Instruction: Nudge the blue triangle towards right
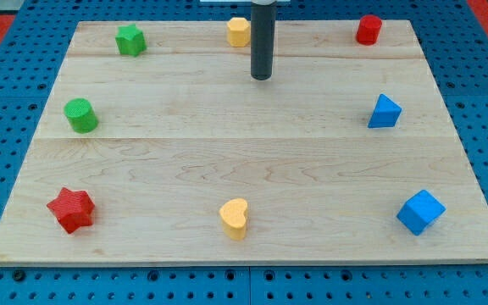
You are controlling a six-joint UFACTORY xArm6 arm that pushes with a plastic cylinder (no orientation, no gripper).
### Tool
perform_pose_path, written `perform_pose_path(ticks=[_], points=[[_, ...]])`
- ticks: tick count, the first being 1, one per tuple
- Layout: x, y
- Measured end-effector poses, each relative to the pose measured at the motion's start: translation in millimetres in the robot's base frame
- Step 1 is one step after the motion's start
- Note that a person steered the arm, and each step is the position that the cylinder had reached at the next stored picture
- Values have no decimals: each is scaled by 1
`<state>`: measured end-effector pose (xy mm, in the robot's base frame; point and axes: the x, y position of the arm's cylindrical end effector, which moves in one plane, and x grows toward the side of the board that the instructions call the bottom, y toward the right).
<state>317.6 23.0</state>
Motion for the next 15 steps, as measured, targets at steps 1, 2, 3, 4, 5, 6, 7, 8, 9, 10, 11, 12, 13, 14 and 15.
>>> perform_pose_path(ticks=[1, 2, 3, 4, 5, 6, 7, 8, 9, 10, 11, 12, 13, 14, 15], points=[[1, 0], [6, 0], [8, 2], [10, 7], [10, 12], [10, 18], [21, 52], [26, 68], [27, 68], [49, 74], [76, 90], [83, 106], [87, 129], [102, 167], [131, 202]])
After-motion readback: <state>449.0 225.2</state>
